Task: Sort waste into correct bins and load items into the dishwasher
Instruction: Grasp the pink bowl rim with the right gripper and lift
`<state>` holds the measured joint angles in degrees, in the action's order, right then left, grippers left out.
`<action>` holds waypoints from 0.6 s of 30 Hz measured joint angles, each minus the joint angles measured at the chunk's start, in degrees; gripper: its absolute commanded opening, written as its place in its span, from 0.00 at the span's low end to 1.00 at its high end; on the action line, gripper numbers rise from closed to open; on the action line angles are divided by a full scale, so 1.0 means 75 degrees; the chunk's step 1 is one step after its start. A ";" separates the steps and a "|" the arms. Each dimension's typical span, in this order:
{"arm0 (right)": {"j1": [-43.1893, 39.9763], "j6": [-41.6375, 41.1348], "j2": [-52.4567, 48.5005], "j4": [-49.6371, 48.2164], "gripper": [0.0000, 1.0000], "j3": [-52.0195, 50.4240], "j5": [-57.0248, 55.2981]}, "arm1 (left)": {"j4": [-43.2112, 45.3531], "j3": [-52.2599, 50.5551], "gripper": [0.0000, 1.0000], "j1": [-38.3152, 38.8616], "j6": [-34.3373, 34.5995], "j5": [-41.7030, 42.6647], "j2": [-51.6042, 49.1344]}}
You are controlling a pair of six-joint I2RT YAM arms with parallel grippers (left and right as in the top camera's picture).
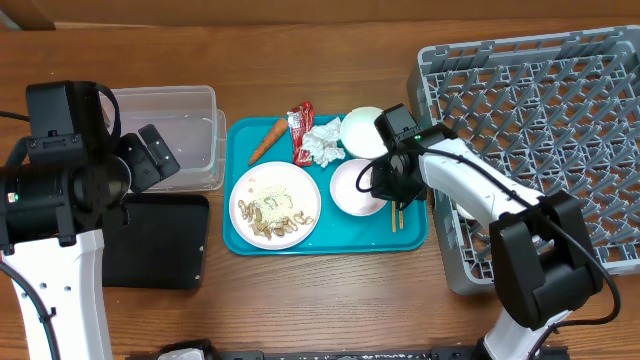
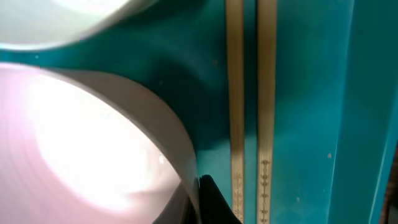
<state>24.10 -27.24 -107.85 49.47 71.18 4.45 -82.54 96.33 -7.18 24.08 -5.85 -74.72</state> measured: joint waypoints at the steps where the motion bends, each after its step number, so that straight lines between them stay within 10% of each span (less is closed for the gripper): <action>1: 0.0000 0.0003 0.0003 0.0006 0.04 0.0000 0.0000 | 0.0003 0.0000 1.00 0.0000 0.0000 0.0000 0.0000; 18: -0.0003 0.0297 0.2247 0.1950 0.04 0.1568 -0.2786 | 0.0003 0.0000 1.00 0.0000 0.0000 0.0000 0.0000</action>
<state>24.08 -25.02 -91.00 64.10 82.94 -16.45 -82.52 96.33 -7.18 24.08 -5.85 -74.72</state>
